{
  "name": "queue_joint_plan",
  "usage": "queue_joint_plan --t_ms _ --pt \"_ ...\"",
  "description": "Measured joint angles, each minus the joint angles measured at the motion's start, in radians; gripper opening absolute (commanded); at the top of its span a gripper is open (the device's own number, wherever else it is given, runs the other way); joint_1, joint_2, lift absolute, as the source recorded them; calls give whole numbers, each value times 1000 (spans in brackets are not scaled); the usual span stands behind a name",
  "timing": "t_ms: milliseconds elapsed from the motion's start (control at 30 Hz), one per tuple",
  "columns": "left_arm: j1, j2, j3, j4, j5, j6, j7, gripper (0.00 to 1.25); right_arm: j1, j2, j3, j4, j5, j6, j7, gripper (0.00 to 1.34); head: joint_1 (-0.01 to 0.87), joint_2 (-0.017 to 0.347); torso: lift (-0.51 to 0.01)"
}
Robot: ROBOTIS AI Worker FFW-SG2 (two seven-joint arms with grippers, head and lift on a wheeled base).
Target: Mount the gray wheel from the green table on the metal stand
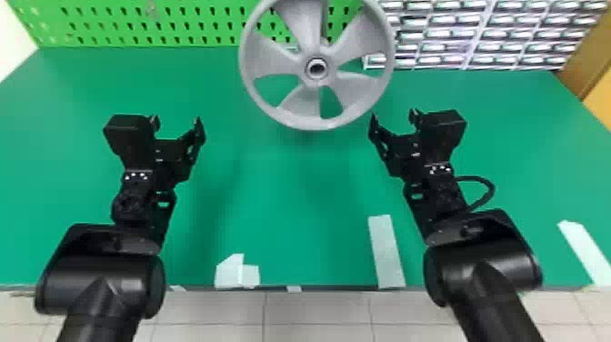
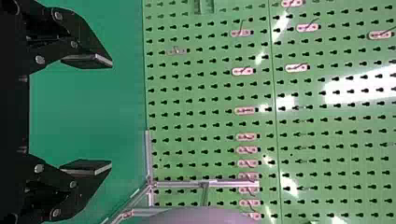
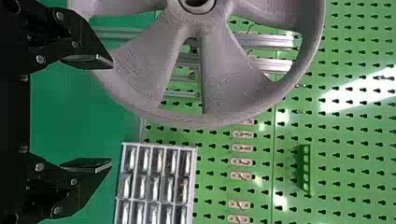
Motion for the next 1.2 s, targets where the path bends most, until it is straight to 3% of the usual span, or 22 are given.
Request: queue_joint_plan --t_ms 1200 --pt "-3 0 7 0 -11 1 0 762 10 10 -30 0 3 25 0 825 867 52 -100"
